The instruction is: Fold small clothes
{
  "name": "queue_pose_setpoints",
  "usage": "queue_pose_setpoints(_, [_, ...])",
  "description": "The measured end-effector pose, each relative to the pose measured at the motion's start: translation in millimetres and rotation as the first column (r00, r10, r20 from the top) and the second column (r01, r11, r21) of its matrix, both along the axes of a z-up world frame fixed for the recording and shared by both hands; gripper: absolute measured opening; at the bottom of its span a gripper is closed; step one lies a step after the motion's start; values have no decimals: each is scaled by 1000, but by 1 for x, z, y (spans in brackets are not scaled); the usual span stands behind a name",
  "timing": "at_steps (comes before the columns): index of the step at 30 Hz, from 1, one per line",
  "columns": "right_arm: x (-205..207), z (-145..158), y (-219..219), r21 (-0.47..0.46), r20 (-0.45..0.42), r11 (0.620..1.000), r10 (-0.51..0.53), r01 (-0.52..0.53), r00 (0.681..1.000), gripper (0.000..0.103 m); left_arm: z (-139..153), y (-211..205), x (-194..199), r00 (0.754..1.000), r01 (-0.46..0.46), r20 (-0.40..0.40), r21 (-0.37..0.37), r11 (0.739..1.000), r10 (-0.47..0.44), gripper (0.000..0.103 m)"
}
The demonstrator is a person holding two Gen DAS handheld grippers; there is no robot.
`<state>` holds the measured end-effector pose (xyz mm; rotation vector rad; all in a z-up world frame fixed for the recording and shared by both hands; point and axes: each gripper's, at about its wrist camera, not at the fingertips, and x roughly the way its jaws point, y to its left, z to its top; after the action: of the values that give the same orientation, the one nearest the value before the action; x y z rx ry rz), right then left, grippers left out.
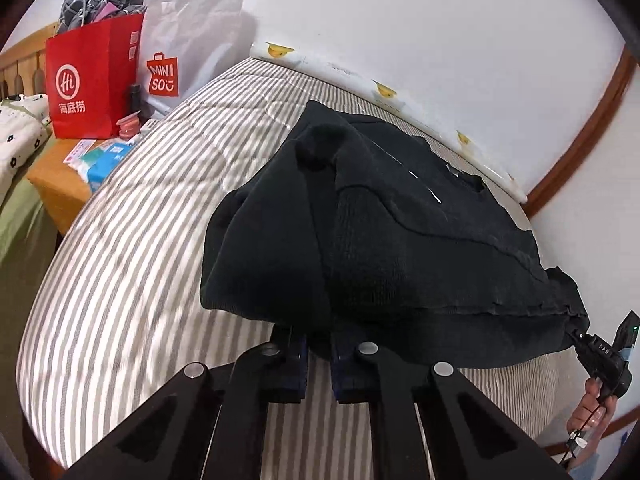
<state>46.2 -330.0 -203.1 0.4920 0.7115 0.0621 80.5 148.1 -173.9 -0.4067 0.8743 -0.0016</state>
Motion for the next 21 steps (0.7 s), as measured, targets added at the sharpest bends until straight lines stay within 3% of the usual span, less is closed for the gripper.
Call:
queue_pose_setpoints(7, [-41, -3, -7, -29, -16, 999, -15, 15, 1000, 13, -3, -12, -29, 1000, 18, 0, 0, 1000, -18, 9])
queue_pose_setpoints(13, [-63, 1, -15, -34, -42, 998, -57, 56, 997, 20, -1, -14, -42, 1000, 17, -1, 26, 1000, -17, 12])
queue_pose_setpoints(17, [-80, 20, -3, -123, 13, 989, -78, 79, 997, 22, 2, -22, -54, 998, 61, 2, 49, 997, -61, 24])
queue_pose_setpoints(21, [-81, 37, 31, -246, 68, 969, 13, 4, 998, 22, 16, -40, -70, 988, 128, 70, 92, 988, -135, 28])
